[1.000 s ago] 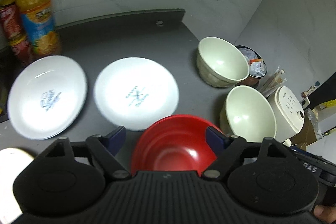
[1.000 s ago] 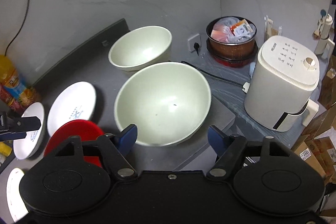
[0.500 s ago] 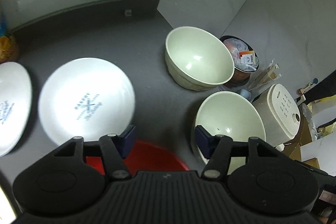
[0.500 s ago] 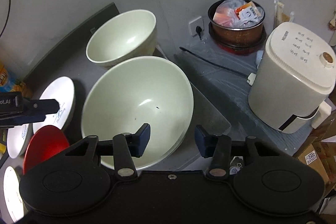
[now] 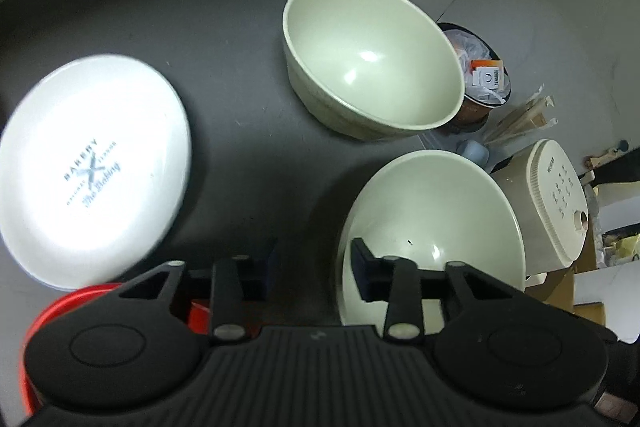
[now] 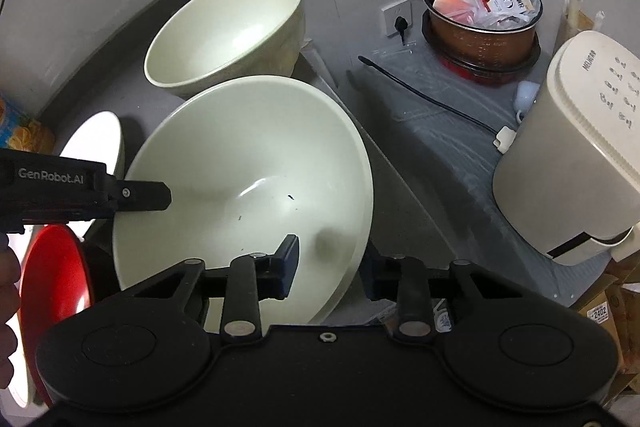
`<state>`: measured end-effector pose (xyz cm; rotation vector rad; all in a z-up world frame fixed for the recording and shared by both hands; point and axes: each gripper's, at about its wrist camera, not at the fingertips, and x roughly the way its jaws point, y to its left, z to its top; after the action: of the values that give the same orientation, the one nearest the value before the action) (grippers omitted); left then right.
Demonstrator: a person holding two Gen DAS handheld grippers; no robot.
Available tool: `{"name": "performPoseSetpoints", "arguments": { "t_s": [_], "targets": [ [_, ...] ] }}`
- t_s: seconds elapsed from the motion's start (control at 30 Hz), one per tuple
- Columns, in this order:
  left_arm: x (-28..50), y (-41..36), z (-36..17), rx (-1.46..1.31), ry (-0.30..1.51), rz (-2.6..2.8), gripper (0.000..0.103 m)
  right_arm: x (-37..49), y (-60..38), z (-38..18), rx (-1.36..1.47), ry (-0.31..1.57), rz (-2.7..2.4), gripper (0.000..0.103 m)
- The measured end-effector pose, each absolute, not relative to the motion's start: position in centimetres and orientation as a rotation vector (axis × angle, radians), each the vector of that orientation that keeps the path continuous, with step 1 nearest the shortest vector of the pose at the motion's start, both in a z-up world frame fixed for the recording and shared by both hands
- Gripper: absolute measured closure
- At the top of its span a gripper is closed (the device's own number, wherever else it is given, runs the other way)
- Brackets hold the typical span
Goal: Organize plates and bowls
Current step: 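Grasp the rim of the large cream bowl with the right tool, then carry the cream bowl with the right tool and lower it into the red bowl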
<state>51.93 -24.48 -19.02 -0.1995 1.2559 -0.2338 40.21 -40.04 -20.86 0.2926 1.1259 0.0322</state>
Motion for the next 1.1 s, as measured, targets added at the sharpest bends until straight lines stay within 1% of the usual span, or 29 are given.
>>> {"name": "performPoseSetpoints", "arguments": {
  "t_s": [0.07, 0.1, 0.13, 0.17, 0.23, 0.47, 0.83, 1.1],
  "targets": [
    [52.2, -24.7, -19.3, -0.189, 1.264, -0.236, 0.079, 40.3, -40.1, -20.9, 0.282, 1.121, 0.026, 0.081],
    [52.3, -24.6, -19.6, -0.200, 1.276, -0.237, 0.081, 40.3, -40.2, -20.9, 0.281, 1.121, 0.022, 0.088],
    [52.3, -24.6, -19.8, -0.211, 1.282, -0.241, 0.086, 40.3, -40.3, -21.0, 0.290, 1.121, 0.022, 0.090],
    [52.4, -24.5, -19.9, -0.217, 1.286, -0.245, 0.092, 40.3, -40.4, -20.9, 0.305, 1.119, 0.027, 0.090],
    [52.4, -24.5, -19.9, -0.225, 1.280, -0.255, 0.095, 40.1, -40.3, -20.7, 0.297, 1.110, 0.022, 0.090],
    [52.2, -24.5, -18.9, -0.222, 1.244, -0.278, 0.095, 39.3, -40.0, -18.6, 0.290, 1.047, 0.007, 0.090],
    [50.1, -21.6, -14.2, -0.231, 1.136, -0.306, 0.095, 37.6, -36.8, -13.0, 0.228, 0.895, 0.019, 0.089],
    [47.6, -18.2, -11.2, -0.254, 1.085, -0.311, 0.095, 35.8, -34.3, -10.9, 0.225, 0.848, 0.028, 0.089]
  ]
}}
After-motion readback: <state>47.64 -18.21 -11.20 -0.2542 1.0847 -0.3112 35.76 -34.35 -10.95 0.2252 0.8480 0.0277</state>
